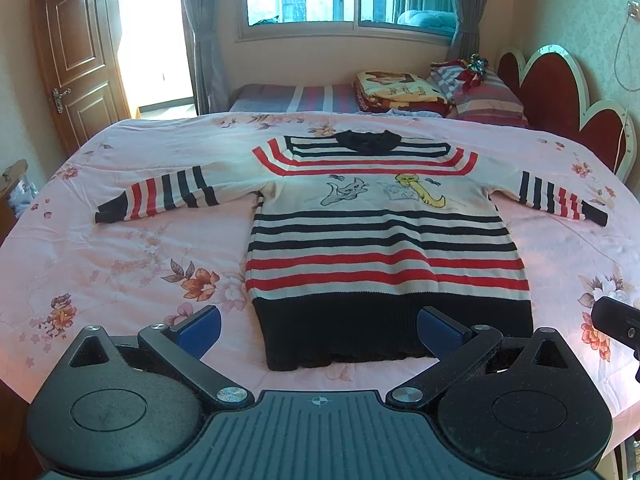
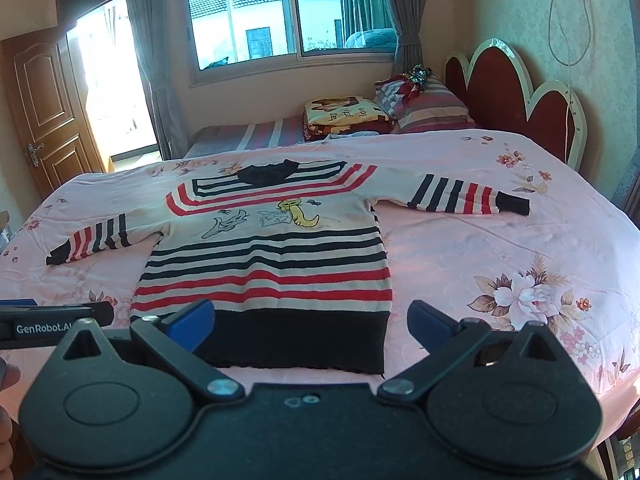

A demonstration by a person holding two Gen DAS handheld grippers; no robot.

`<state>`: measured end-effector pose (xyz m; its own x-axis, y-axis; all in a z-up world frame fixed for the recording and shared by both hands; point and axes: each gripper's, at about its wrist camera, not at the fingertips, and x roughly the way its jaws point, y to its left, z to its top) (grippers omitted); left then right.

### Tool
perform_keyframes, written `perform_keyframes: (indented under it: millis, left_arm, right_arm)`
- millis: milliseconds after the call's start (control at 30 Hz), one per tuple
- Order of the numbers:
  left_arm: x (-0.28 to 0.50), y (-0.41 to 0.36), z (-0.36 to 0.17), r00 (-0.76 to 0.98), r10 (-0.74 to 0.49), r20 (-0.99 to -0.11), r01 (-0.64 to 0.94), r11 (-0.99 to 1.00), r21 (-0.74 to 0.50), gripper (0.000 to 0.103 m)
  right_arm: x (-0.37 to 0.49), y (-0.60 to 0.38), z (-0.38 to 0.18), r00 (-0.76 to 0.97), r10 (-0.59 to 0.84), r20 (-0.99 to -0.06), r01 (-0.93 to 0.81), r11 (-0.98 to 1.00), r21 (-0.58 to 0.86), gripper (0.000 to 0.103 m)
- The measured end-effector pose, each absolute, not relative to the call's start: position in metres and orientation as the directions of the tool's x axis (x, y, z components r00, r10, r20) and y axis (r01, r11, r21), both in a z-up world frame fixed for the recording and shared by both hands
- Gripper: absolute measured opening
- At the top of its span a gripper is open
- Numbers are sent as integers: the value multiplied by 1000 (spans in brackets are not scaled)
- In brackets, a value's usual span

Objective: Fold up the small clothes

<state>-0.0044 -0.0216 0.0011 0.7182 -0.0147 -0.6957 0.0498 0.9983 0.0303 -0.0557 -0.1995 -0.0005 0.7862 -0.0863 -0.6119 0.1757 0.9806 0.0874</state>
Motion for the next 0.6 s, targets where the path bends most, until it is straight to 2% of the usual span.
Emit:
perform_keyframes:
  millis: [600]
  left_arm:
    - [3,-24,-1,709,-18,-705,56,998,30,103]
  right_arm:
    - [-49,-205,-2,778,-101,-621,191,978,79,102]
